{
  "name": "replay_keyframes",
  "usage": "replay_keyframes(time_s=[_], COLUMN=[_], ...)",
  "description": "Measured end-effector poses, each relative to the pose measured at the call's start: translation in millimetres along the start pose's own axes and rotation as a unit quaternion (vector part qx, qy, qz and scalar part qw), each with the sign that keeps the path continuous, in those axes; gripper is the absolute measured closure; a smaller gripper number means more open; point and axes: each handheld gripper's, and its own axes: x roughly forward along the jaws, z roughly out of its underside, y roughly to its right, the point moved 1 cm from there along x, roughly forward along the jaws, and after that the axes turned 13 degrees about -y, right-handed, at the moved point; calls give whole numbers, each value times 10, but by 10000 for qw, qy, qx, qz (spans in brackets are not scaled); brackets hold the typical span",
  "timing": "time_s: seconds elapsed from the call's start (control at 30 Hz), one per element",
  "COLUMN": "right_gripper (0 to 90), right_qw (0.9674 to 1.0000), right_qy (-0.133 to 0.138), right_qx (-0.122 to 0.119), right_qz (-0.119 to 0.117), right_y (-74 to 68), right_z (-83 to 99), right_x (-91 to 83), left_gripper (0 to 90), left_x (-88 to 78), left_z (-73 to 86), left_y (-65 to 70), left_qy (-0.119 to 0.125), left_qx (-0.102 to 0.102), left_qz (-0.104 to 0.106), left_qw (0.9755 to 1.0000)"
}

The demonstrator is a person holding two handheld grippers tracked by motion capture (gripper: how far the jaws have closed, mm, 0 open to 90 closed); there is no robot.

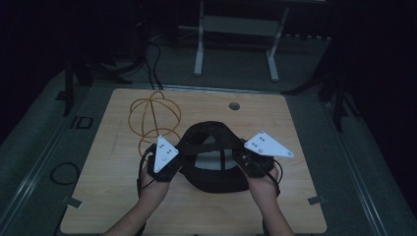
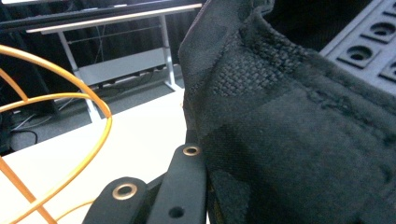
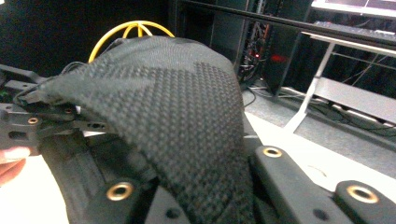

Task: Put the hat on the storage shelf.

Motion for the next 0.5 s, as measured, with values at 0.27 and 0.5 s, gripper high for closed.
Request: replay_keyframes(time_s=[0.27,0.5], right_gripper=[670,484], right_qw=[9999,9993], right_qy=[59,166], right_qx=[41,117], right_qz=[-120,-305], right_y=[17,30], right_z=[80,184], right_x=[-35,-72], left_gripper=[896,896], left_x=[-88,-147], left_z=[-139,-303], left_y=[-8,2], left_qy=[100,218], left_qx=[10,48], left_qz=[1,51], left_qw=[9999,9997])
